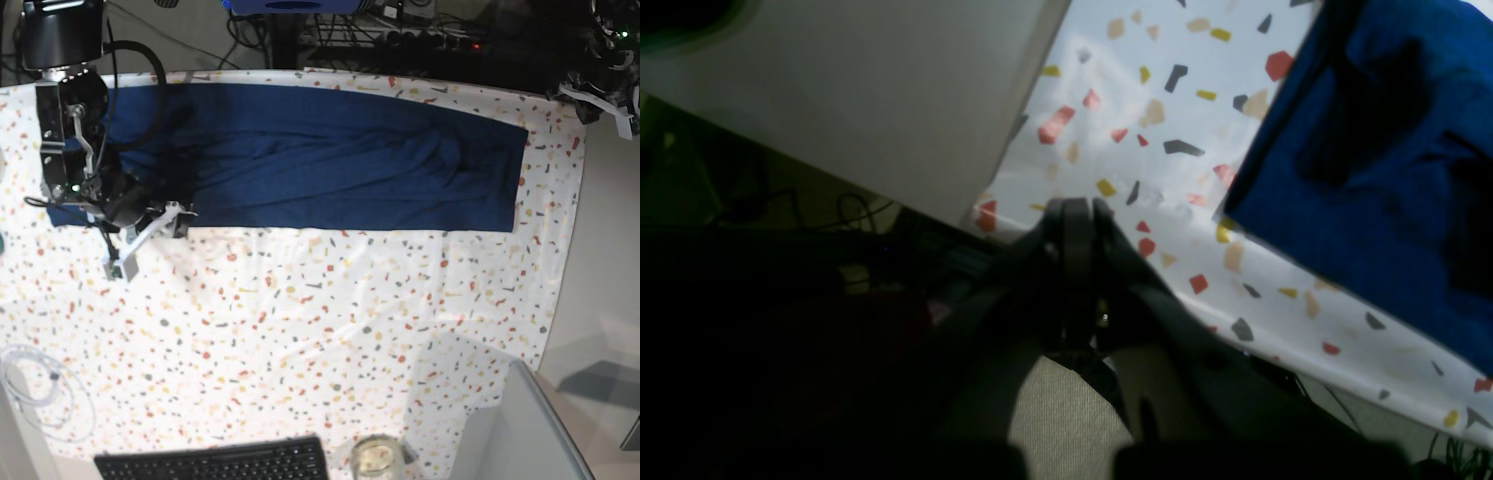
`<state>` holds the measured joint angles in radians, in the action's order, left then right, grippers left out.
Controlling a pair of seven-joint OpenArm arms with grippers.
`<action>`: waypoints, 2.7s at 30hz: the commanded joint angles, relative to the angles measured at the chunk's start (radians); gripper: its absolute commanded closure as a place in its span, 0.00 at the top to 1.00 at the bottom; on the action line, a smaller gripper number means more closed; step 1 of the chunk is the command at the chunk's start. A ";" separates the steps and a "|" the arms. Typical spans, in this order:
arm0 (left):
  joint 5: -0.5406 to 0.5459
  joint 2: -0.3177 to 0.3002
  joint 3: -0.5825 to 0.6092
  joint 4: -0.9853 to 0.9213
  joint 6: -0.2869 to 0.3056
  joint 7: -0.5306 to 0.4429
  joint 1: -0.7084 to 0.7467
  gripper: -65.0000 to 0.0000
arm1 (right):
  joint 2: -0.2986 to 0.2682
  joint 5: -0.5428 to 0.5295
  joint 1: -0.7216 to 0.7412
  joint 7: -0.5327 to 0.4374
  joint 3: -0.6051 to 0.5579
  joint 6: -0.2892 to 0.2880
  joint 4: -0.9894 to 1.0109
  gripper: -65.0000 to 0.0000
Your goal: Layout the t-shirt on the table in an organized manner, then fold the t-shirt properly
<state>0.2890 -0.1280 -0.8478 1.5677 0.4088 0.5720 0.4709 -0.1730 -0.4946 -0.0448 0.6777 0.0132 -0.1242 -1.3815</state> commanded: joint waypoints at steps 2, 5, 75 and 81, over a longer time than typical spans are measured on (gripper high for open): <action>0.006 -0.015 -0.011 0.017 -0.001 -0.017 0.007 0.00 | -0.007 -0.011 0.015 -0.040 0.004 -0.009 -0.014 0.39; 0.006 -0.015 -0.011 0.017 -0.001 -0.017 0.007 0.00 | -0.007 -0.011 0.015 -0.042 0.004 -0.009 -0.009 0.19; 0.319 -0.174 0.216 -0.335 0.289 0.141 -0.314 0.98 | -0.015 -0.011 -0.146 -0.043 0.074 -0.010 -0.218 0.01; 0.318 -0.193 0.324 -0.439 0.289 0.107 -0.349 0.98 | -0.015 -0.011 -0.146 -0.043 0.075 -0.010 -0.218 0.01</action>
<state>0.5926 -0.3069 -0.5209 1.1152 0.6861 0.6914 0.1276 -0.1787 -0.4950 -0.2005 0.6544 0.0814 -0.1307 -1.5822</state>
